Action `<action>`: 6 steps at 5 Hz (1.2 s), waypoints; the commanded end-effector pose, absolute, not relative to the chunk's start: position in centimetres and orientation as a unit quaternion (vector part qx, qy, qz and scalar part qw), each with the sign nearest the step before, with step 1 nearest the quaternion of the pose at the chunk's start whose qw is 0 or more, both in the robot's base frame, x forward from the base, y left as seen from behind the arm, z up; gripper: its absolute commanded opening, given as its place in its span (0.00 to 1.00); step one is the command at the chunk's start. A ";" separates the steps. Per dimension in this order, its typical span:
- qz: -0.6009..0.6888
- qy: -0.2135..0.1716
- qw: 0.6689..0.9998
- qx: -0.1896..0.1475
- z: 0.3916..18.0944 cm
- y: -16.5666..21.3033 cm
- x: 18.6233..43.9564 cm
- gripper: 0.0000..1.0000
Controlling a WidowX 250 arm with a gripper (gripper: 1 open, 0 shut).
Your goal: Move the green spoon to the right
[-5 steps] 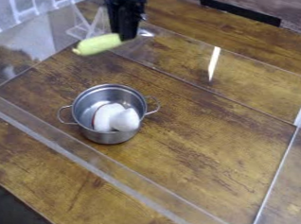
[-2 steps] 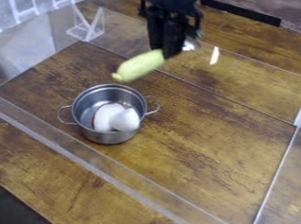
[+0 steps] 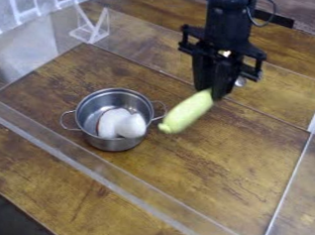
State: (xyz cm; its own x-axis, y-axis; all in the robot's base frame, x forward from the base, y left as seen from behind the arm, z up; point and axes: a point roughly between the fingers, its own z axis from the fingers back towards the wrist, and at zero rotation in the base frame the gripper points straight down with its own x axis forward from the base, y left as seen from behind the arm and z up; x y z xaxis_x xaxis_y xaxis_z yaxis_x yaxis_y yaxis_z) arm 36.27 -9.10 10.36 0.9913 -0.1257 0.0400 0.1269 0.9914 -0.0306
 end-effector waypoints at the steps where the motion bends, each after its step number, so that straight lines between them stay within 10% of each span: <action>1: -0.026 -0.063 0.997 -0.023 11.3 -10.5 35.9 0.00; 3: -0.077 -0.065 0.994 -0.034 6.2 -13.2 34.1 0.00; 6: -0.029 -0.067 0.997 -0.030 5.8 -10.0 37.8 0.00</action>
